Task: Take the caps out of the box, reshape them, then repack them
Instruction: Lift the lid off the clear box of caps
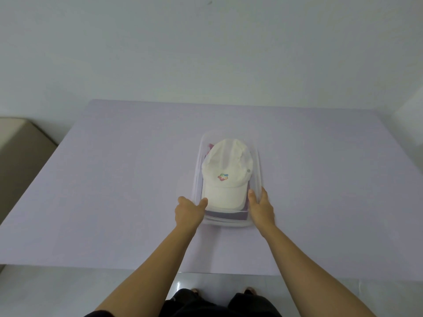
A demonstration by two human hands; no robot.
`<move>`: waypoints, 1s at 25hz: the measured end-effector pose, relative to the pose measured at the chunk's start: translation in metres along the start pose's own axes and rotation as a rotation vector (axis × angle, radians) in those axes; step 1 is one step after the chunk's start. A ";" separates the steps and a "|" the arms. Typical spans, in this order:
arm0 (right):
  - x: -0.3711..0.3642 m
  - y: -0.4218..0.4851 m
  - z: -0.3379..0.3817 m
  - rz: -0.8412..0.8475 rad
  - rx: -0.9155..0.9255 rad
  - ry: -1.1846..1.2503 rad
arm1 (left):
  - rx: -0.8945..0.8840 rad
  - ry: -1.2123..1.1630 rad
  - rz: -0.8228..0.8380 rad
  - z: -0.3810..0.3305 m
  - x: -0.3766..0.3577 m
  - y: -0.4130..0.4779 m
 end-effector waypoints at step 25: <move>0.175 0.049 -0.067 -0.319 -0.127 0.539 | -0.204 0.243 -0.003 -0.018 -0.024 0.048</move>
Point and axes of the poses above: each hand's wrist, its own y-axis towards the middle knuckle, its own x-axis out of the back of the hand, z = x × y, the point moved 3 cm from there along y, towards the middle knuckle
